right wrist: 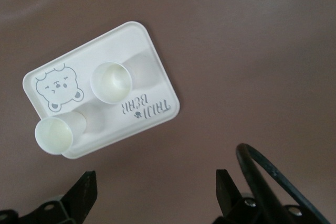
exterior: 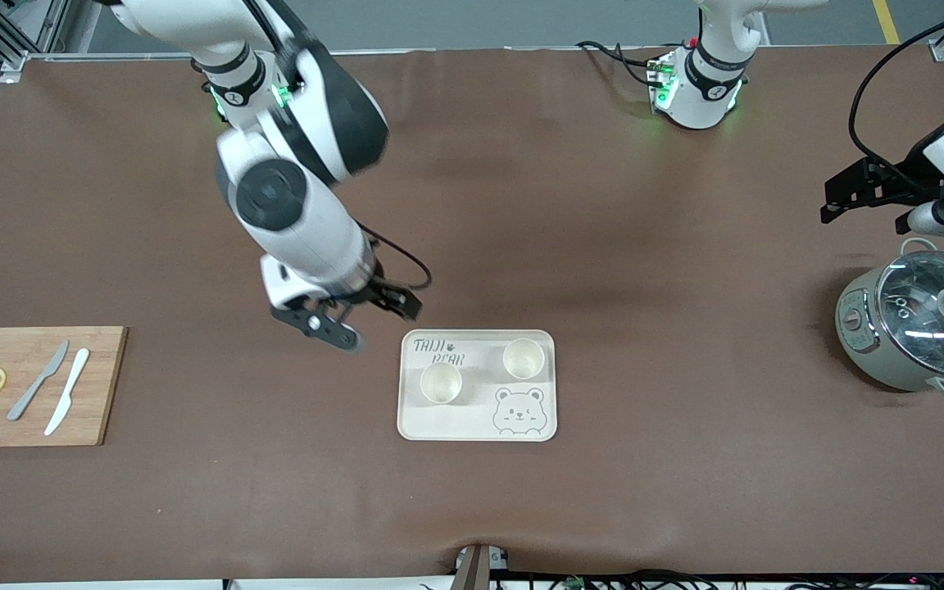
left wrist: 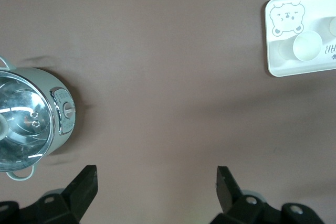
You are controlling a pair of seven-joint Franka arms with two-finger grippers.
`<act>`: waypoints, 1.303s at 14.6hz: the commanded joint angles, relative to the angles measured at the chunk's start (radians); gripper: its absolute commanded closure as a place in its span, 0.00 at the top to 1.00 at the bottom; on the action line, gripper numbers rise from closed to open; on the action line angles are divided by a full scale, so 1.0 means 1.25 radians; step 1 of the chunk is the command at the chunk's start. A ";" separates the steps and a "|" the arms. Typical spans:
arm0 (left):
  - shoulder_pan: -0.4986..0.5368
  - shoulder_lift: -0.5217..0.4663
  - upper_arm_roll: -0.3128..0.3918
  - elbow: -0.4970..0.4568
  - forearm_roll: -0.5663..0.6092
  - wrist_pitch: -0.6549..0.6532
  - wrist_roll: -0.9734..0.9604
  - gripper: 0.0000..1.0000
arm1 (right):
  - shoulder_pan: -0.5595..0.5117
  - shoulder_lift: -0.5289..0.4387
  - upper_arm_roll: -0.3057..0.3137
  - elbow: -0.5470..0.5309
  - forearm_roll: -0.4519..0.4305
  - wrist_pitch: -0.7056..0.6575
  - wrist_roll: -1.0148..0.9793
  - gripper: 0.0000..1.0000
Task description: Place white IKEA cup upright on tray with both arms
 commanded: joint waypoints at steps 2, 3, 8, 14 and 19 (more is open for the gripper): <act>0.003 0.007 -0.001 0.017 0.010 -0.008 -0.003 1.00 | -0.069 -0.134 0.006 -0.033 0.003 -0.135 -0.082 1.00; 0.002 0.007 -0.001 0.015 0.009 -0.008 -0.003 1.00 | -0.094 -0.160 0.006 -0.032 0.003 -0.169 -0.117 1.00; 0.006 0.007 -0.001 0.015 0.010 -0.007 -0.002 1.00 | -0.233 -0.239 0.005 -0.033 0.018 -0.287 -0.303 1.00; 0.008 0.009 -0.001 0.017 0.010 -0.006 -0.002 1.00 | -0.397 -0.262 0.002 -0.043 0.003 -0.319 -0.582 1.00; 0.008 0.009 -0.001 0.015 0.019 -0.005 0.010 1.00 | -0.431 -0.262 0.008 -0.105 -0.115 -0.232 -0.678 1.00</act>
